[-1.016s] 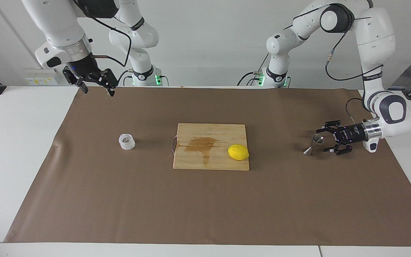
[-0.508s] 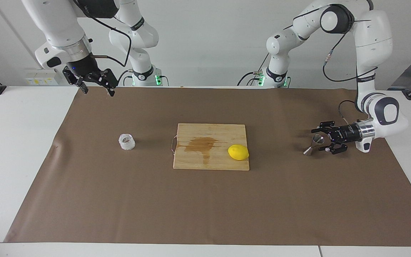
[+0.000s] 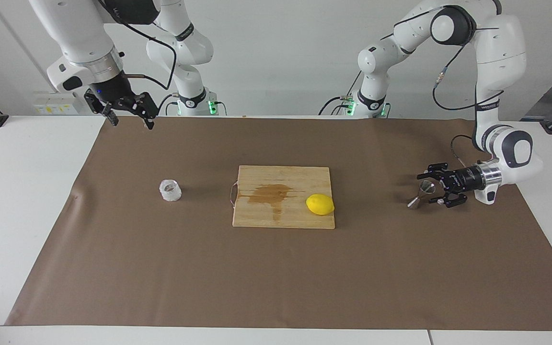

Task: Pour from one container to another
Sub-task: 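Move the left gripper open toward the small metal cup, then close the left gripper around the small metal cup, then lift the metal cup with the left gripper over the cutting board, then lower the metal cup onto the board and open the left gripper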

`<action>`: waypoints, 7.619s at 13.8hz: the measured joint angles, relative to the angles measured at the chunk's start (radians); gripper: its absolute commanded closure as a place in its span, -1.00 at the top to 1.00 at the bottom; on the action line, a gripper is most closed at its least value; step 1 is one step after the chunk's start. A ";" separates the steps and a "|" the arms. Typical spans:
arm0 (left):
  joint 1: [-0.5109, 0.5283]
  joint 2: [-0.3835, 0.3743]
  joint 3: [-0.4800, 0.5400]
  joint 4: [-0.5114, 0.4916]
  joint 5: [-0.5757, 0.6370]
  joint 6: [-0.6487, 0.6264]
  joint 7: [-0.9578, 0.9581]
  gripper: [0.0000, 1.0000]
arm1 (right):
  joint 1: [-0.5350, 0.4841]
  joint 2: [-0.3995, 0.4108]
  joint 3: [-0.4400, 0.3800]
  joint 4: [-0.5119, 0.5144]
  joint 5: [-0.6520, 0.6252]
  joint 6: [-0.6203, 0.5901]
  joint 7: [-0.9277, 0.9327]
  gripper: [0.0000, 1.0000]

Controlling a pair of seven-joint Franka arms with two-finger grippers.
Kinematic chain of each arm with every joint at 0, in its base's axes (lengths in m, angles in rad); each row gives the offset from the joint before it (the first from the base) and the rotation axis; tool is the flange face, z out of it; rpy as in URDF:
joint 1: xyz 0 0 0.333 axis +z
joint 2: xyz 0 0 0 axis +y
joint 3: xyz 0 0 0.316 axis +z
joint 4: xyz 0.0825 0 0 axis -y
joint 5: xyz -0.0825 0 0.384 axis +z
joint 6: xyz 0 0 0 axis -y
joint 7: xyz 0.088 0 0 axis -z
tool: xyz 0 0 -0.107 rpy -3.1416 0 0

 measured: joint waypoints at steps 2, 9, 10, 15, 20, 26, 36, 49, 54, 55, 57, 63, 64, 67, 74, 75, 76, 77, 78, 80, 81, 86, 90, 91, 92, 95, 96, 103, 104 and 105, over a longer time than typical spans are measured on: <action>0.000 0.000 -0.002 -0.003 -0.014 0.000 0.000 1.00 | 0.000 0.000 0.000 0.000 0.000 0.000 0.000 1.00; 0.000 0.000 -0.006 -0.006 -0.031 0.000 0.001 1.00 | 0.000 0.000 0.000 0.000 0.000 0.000 0.000 1.00; 0.000 0.000 -0.007 -0.006 -0.036 -0.001 0.001 1.00 | 0.000 0.000 0.000 0.000 0.000 0.000 0.000 1.00; 0.000 0.000 -0.009 -0.010 -0.044 -0.004 0.001 1.00 | 0.000 0.000 0.000 0.000 0.000 0.000 0.000 1.00; 0.000 0.000 -0.009 -0.015 -0.044 -0.006 0.001 0.59 | 0.000 0.000 0.000 0.000 0.000 0.000 0.000 1.00; 0.000 0.000 -0.009 -0.015 -0.045 -0.008 0.002 0.27 | 0.000 0.000 0.000 0.000 0.000 0.000 0.000 1.00; 0.000 0.000 -0.008 -0.016 -0.047 -0.008 0.002 -0.02 | 0.000 0.000 0.000 0.000 0.000 0.000 0.000 1.00; 0.000 0.000 -0.009 -0.016 -0.088 -0.008 -0.048 -1.00 | 0.000 0.000 0.000 0.000 0.000 0.000 0.000 1.00; -0.004 -0.023 -0.026 -0.010 -0.131 -0.012 -0.108 -1.00 | 0.000 0.000 0.000 0.000 0.000 0.000 0.000 1.00; -0.008 -0.037 -0.031 -0.010 -0.137 -0.015 -0.113 -1.00 | 0.000 0.000 0.000 0.000 0.000 0.000 0.000 1.00; -0.033 -0.071 -0.035 -0.010 -0.151 -0.016 -0.129 -1.00 | 0.000 0.000 0.000 0.000 0.000 0.000 0.000 1.00; -0.150 -0.178 -0.036 -0.042 -0.228 -0.002 -0.194 -1.00 | 0.000 0.000 0.000 0.000 0.000 0.000 0.000 1.00; -0.168 -0.192 -0.036 -0.062 -0.251 0.014 -0.194 -1.00 | 0.000 0.000 0.000 0.000 0.000 0.000 0.000 1.00; -0.256 -0.248 -0.037 -0.133 -0.339 0.118 -0.201 -1.00 | 0.000 0.000 0.000 0.000 0.000 0.000 0.000 1.00; -0.547 -0.382 -0.039 -0.293 -0.682 0.469 -0.222 -1.00 | 0.000 0.000 0.000 0.000 0.000 0.000 0.000 1.00; -0.606 -0.397 -0.040 -0.298 -0.742 0.536 -0.222 -1.00 | 0.000 0.000 0.000 0.000 0.000 0.000 0.000 1.00; -0.656 -0.409 -0.041 -0.301 -0.795 0.589 -0.222 -1.00 | 0.000 0.000 0.000 0.000 0.000 0.000 0.000 1.00; -0.695 -0.418 -0.041 -0.303 -0.840 0.630 -0.222 -1.00 | 0.000 0.000 0.000 0.000 0.000 0.000 0.000 1.00; -0.727 -0.424 -0.041 -0.304 -0.879 0.664 -0.219 -1.00 | 0.000 0.000 0.000 0.000 0.000 0.000 0.000 1.00; -0.776 -0.427 -0.041 -0.305 -0.948 0.709 -0.203 -1.00 | 0.000 0.000 0.000 0.000 0.000 0.000 0.000 1.00; -0.799 -0.427 -0.041 -0.306 -0.983 0.730 -0.188 -1.00 | 0.000 0.000 0.000 0.000 0.000 0.000 0.000 1.00; -0.945 -0.423 -0.041 -0.323 -1.233 0.823 -0.005 -1.00 | 0.000 0.000 0.000 0.000 0.000 0.000 0.000 1.00; -1.011 -0.392 -0.042 -0.333 -1.373 0.833 0.125 -1.00 | 0.000 0.000 0.000 0.000 0.000 0.000 0.000 1.00; -1.021 -0.380 -0.042 -0.333 -1.390 0.833 0.146 -1.00 | 0.000 0.000 0.000 0.000 0.000 0.000 0.000 1.00; -1.028 -0.371 -0.043 -0.333 -1.395 0.833 0.160 -1.00 | 0.000 0.000 0.000 0.000 0.000 0.000 0.000 1.00; -1.037 -0.346 -0.051 -0.333 -1.399 0.833 0.193 -1.00 | 0.000 0.000 0.000 0.000 0.000 0.000 0.000 1.00; -1.037 -0.337 -0.057 -0.333 -1.401 0.833 0.208 -1.00 | 0.000 0.000 0.000 0.000 0.000 0.000 0.000 1.00; -1.047 -0.291 -0.082 -0.333 -1.424 0.833 0.250 -1.00 | 0.000 0.000 0.000 0.000 0.000 0.000 0.000 1.00; -1.049 -0.288 -0.083 -0.333 -1.424 0.833 0.252 -1.00 | 0.000 0.000 0.000 0.000 0.000 0.000 0.000 1.00; -1.049 -0.285 -0.083 -0.333 -1.424 0.833 0.253 -1.00 | 0.000 0.000 0.000 0.000 0.000 0.000 0.000 1.00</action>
